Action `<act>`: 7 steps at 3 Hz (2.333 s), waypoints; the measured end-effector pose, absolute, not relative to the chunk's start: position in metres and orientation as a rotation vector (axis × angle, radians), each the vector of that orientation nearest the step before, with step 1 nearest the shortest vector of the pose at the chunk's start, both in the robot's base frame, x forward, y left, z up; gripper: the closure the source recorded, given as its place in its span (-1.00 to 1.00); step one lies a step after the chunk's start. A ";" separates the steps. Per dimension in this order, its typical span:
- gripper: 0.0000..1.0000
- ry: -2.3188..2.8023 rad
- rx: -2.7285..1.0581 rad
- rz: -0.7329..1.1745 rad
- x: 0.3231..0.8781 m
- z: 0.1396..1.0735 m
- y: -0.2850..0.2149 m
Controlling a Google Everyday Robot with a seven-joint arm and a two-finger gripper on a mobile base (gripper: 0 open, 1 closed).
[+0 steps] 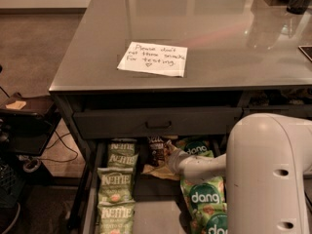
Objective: Pick brown chip bag from middle drawer and place on counter
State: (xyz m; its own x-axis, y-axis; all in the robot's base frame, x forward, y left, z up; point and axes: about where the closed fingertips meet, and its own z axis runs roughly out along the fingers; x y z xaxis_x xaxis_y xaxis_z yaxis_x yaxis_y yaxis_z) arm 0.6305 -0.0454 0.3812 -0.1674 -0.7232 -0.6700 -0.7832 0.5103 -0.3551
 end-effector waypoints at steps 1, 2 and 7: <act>0.78 1.917 -1.239 0.091 0.630 0.382 -0.045; 1.00 1.917 -1.240 0.091 0.630 0.387 -0.045; 1.00 1.963 -1.228 0.266 0.535 0.453 -0.038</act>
Offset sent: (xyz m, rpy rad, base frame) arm -0.0071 0.0016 0.0077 -0.0122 0.0096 0.0218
